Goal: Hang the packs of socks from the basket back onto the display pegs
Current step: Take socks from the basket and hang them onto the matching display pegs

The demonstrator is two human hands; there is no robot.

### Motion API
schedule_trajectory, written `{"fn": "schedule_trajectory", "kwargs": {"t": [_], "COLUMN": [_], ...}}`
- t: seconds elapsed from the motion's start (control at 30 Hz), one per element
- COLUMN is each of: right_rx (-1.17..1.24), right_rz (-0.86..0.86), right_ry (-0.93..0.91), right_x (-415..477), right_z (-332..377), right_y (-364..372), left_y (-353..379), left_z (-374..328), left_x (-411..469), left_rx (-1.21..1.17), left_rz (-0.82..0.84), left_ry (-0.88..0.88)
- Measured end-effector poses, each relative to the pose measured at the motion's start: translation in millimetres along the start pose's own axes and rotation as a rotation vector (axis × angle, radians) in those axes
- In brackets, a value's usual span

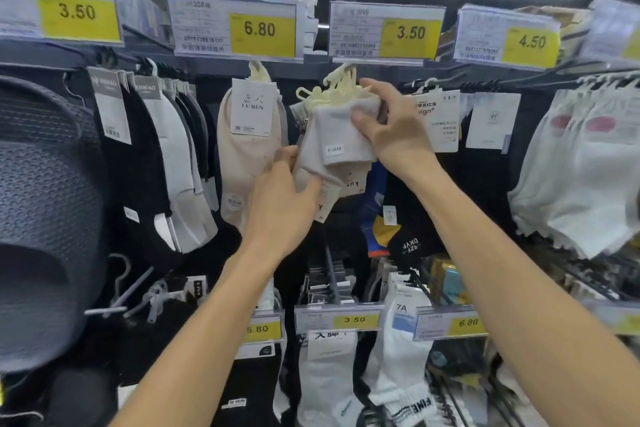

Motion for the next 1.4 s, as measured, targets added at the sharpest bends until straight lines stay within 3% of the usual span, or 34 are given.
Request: {"fn": "schedule_trajectory", "kwargs": {"t": [0.17, 0.27, 0.33, 0.43, 0.63, 0.77, 0.87, 0.93, 1.03, 1.17, 1.4], "right_rx": [0.03, 0.048, 0.068, 0.028, -0.175, -0.256, -0.3, -0.287, -0.236, -0.166, 0.001], "right_rz": [-0.039, -0.077, -0.084, -0.118, -0.152, -0.104, -0.111, -0.184, -0.232, -0.309, -0.49], "right_ry": [-0.029, -0.072, -0.082, 0.045, 0.598, 1.049, 1.399, 1.607, 1.852, 2.011, 2.154], "right_x": [-50.1, -107.6, -159.3, -248.6, -472.3, -659.9, -795.6, -869.1, -944.6, -995.5, -1051.4], "right_z": [-0.1, -3.2, -12.8, -48.6, -143.2, -168.2, -152.5, -134.7, -117.5, -122.0, -219.2], "right_y": [-20.4, -51.7, -78.0, -128.5, -264.2, -348.2, -388.8, -404.2, -416.7, -426.6, -449.9], "left_y": [13.3, 37.2, 68.0, 130.8, 287.4, 377.8, 404.9, 411.0, 424.2, 458.3, 589.7], "left_z": [-22.2, -61.4, -89.8, -128.8, -191.0, -213.0, -226.7, -231.8, -237.4, -238.0, -232.5], "left_x": [-43.1, -88.5, -124.5, -187.9, -366.7, -542.6, -669.3, -730.0, -787.0, -825.4, -899.0], "left_rx": [0.078, -0.066, -0.174, -0.314, -0.345, -0.219, -0.15, -0.108, -0.047, 0.057, 0.202], "left_rz": [-0.132, -0.212, -0.142, 0.073, 0.711, 1.239, 1.695, 1.916, 2.082, 2.169, 2.294], "left_ry": [0.009, 0.178, 0.304, 0.352, 0.187, 0.15, 0.158, 0.172, 0.177, 0.207, 0.298]}}
Point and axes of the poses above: each hand's wrist, its own x-axis towards the middle knuckle, its own y-axis out of the palm, z = x × y, the point moved 2 cm from there along x, towards the middle knuckle, and after that the axes turned 1 degree about x, right-handed, at the moved point
